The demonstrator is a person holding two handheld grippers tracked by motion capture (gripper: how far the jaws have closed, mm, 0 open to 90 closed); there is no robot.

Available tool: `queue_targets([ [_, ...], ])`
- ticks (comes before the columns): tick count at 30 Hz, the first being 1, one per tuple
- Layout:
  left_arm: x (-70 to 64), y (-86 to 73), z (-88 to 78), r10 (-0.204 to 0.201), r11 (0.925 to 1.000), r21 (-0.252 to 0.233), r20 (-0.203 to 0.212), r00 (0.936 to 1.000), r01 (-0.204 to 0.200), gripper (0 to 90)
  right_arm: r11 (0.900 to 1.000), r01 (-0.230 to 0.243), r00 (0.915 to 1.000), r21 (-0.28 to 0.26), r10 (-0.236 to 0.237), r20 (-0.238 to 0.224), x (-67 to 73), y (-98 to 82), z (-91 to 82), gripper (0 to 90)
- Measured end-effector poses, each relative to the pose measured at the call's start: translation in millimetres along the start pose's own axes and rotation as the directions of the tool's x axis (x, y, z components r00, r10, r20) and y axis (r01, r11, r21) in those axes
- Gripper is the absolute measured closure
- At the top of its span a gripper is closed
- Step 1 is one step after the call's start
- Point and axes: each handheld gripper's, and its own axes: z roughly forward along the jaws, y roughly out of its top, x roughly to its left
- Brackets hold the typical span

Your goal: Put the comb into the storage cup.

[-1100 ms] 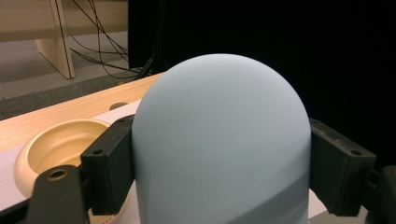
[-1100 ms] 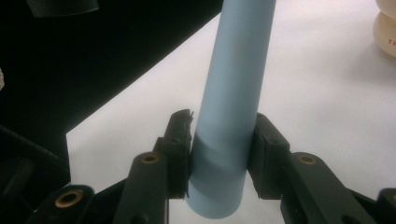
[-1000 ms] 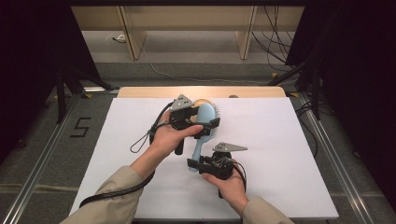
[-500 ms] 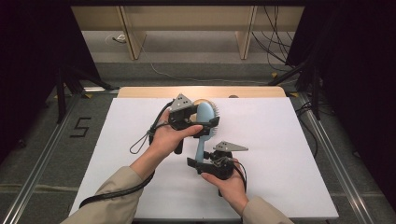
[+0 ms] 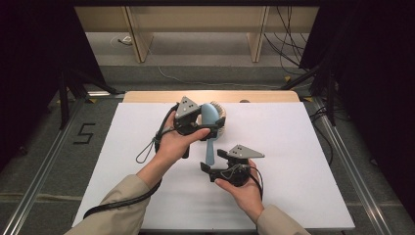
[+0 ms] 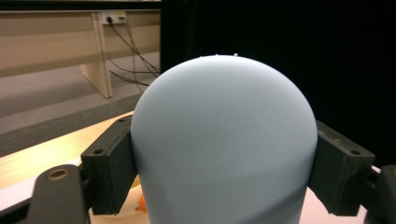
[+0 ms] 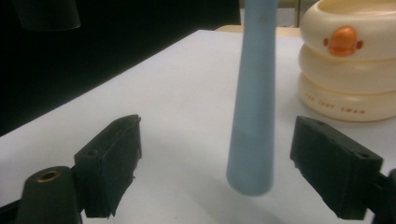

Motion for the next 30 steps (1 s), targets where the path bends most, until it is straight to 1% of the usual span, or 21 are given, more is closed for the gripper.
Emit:
queue_targets([
  [2,1.3,0.5,-0.7,0.001,0.9999,-0.012,-0.022,0.9998,-0.001,19.6,0.999,0.033,0.9992,-0.003,-0.033,0.023,-1.4,1.8,-2.6,16.4],
  [4,2.7,1.3,-1.3,-0.003,0.9998,-0.020,-0.043,0.9991,0.002,19.6,0.996,0.086,0.9947,-0.004,-0.085,0.057,-2.2,3.8,-5.5,16.4],
  [7,4.5,2.6,-2.0,-0.007,0.9995,-0.031,-0.078,0.9969,0.005,19.6,0.992,0.123,0.9895,-0.005,-0.123,0.077,-4.8,5.8,-10.8,16.1],
  [9,5.2,3.5,-2.3,-0.011,0.9992,-0.040,-0.100,0.9949,0.007,19.6,0.991,0.135,0.9866,-0.001,-0.135,0.092,-8.2,6.4,-15.2,16.1],
  [12,6.1,5.0,-2.1,-0.017,0.9985,-0.055,-0.131,0.9913,0.010,19.6,0.991,0.133,0.9842,-0.006,-0.131,0.118,-14.9,7.5,-22.6,16.1],
  [14,6.6,5.6,-1.9,-0.020,0.9979,-0.064,-0.149,0.9886,0.011,19.6,0.989,0.147,0.9808,-0.007,-0.145,0.131,-19.0,8.2,-27.8,16.1],
  [16,6.9,6.1,-1.6,-0.025,0.9974,-0.071,-0.162,0.9865,0.014,19.6,0.987,0.160,0.9775,-0.009,-0.157,0.140,-22.8,8.7,-33.4,16.1],
  [18,7.4,6.9,-1.3,-0.032,0.9969,-0.077,-0.173,0.9844,0.019,19.6,0.988,0.155,0.9770,-0.012,-0.152,0.150,-26.6,8.5,-38.9,16.1],
  [23,9.1,10.7,-1.8,-0.041,0.9953,-0.094,-0.192,0.9806,0.023,19.6,0.988,0.155,0.9732,-0.019,-0.149,0.175,-33.7,7.2,-49.9,16.1],
  [30,11.8,15.1,-1.4,-0.035,0.9947,-0.102,-0.206,0.9780,0.014,19.6,0.990,0.140,0.9730,-0.018,-0.134,0.188,-41.8,3.4,-64.3,16.1],
])
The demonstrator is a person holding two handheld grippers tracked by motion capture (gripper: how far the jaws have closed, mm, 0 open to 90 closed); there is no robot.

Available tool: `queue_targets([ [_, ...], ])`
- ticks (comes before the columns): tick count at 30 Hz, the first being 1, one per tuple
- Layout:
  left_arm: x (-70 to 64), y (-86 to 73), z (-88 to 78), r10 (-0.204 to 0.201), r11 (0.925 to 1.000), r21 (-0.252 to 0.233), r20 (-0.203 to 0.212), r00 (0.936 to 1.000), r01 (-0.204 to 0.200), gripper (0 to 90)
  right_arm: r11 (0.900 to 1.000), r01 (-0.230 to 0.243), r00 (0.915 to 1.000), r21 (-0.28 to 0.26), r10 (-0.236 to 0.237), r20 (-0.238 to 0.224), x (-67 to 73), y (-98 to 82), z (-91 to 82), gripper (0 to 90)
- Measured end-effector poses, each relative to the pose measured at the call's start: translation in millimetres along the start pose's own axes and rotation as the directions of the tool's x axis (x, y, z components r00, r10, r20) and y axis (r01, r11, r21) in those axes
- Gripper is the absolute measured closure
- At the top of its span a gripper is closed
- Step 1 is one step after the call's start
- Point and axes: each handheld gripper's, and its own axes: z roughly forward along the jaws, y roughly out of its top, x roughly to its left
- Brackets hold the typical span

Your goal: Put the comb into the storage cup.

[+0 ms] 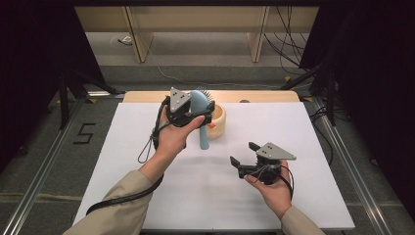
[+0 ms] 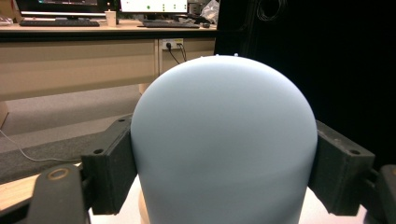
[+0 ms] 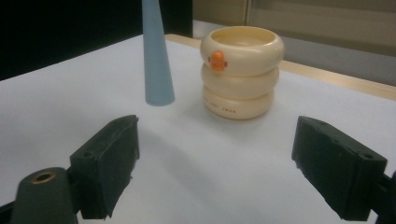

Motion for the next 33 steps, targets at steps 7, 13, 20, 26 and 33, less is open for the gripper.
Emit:
queue_targets([
  [7,1.2,5.5,1.5,0.005,0.9999,-0.016,-0.012,0.9999,-0.005,19.6,1.000,-0.007,0.9997,-0.013,0.007,0.022,-7.8,-4.5,-18.9,16.1],
  [13,-0.3,8.0,4.2,0.008,0.9997,-0.021,-0.014,0.9999,-0.009,19.7,1.000,-0.005,0.9994,-0.013,0.006,0.033,-13.4,-9.3,-29.3,16.2],
  [20,-0.6,9.9,6.3,0.018,0.9995,-0.027,-0.031,0.9993,-0.019,19.6,1.000,-0.005,0.9990,-0.015,0.006,0.045,-14.9,-12.9,-37.7,16.1],
  [26,3.2,12.9,8.1,0.015,0.9996,-0.022,-0.044,0.9989,-0.016,19.7,1.000,-0.005,0.9988,-0.006,0.005,0.048,-15.3,-16.0,-40.3,16.1],
  [33,6.0,18.4,7.5,0.018,0.9992,-0.034,-0.060,0.9981,-0.020,19.7,1.000,-0.004,0.9987,0.003,0.004,0.051,-15.9,-17.7,-41.1,16.1],
])
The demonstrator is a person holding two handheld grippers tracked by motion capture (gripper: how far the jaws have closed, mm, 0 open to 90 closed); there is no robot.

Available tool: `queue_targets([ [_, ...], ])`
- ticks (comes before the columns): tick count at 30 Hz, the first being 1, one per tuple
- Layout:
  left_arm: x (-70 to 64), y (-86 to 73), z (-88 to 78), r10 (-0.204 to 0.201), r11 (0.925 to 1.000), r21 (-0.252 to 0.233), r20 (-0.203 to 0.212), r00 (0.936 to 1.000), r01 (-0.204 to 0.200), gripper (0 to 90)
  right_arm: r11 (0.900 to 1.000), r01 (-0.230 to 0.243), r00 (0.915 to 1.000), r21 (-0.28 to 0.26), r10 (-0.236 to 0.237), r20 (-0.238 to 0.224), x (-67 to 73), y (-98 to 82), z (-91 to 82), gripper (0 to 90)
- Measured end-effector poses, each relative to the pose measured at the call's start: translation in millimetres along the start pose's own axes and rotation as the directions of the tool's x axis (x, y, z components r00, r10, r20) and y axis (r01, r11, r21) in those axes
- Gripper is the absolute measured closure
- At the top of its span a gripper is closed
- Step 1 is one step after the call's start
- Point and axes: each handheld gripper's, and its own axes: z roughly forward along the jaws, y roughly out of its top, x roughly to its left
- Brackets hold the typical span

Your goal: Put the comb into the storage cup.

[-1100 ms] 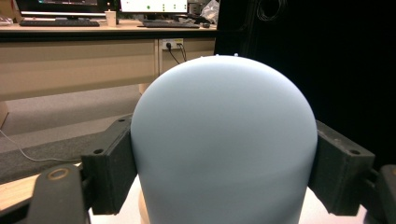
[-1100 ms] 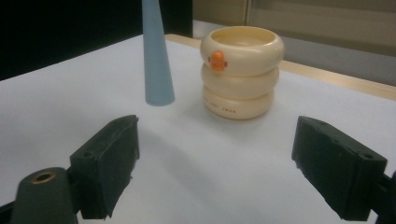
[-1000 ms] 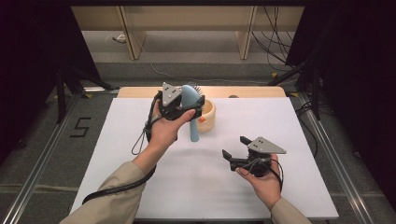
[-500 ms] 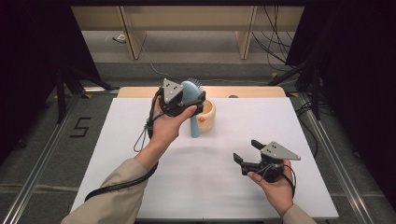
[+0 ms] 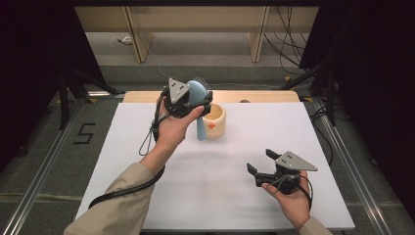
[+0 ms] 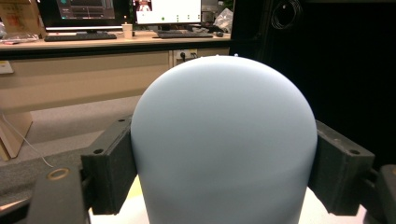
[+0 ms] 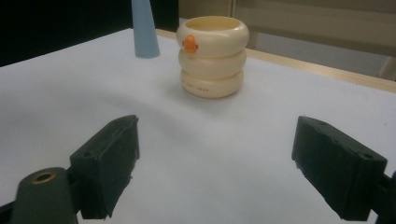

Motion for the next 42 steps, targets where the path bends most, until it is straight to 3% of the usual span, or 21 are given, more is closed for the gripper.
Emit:
queue_targets([
  [42,8.6,22.6,7.0,0.025,0.9985,-0.048,-0.029,0.9993,-0.026,19.7,0.999,-0.036,0.9993,0.002,0.036,0.012,-6.4,-5.5,-3.7,16.1],
])
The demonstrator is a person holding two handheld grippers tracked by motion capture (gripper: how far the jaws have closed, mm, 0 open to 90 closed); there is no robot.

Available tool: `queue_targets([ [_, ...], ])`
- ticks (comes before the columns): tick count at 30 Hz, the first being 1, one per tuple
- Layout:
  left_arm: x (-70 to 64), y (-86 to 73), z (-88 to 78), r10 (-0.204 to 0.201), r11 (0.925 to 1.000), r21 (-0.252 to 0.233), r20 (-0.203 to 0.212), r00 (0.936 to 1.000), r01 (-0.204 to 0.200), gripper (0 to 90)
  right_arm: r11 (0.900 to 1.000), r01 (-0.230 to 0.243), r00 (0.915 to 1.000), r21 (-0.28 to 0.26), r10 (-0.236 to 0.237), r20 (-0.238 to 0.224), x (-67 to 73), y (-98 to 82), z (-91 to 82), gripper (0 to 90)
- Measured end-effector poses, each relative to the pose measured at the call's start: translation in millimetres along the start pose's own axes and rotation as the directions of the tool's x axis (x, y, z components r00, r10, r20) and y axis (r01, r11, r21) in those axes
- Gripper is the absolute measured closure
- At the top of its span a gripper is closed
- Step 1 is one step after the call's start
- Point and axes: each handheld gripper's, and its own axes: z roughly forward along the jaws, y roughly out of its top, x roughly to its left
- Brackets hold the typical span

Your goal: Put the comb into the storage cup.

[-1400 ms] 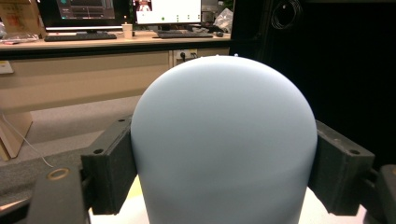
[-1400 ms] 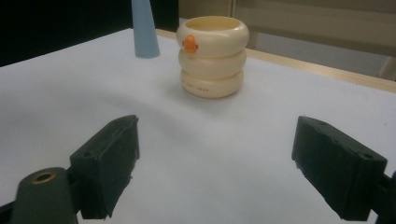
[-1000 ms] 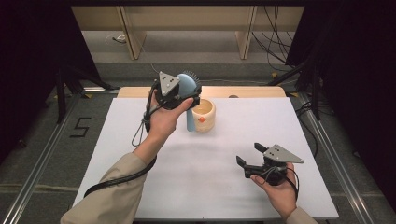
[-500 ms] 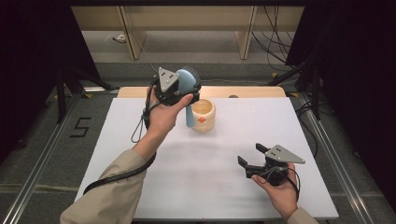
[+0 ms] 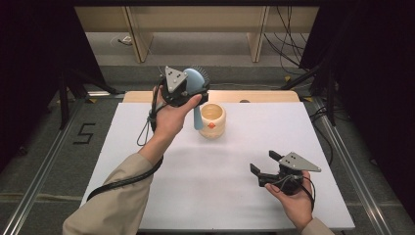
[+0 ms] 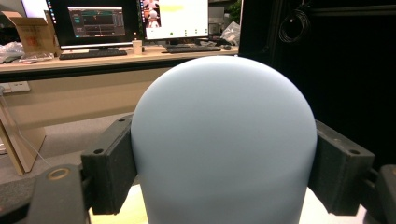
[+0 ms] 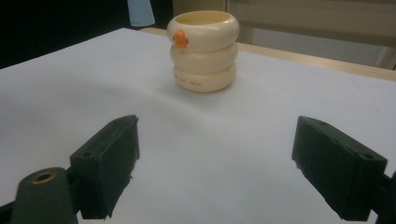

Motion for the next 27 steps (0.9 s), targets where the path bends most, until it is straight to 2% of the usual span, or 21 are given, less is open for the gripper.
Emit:
queue_targets([
  [27,3.6,7.5,11.4,0.007,0.9998,-0.020,0.000,1.0000,-0.007,19.7,1.000,-0.012,0.9999,0.002,0.012,-0.001,-1.1,-2.3,1.6,16.1],
])
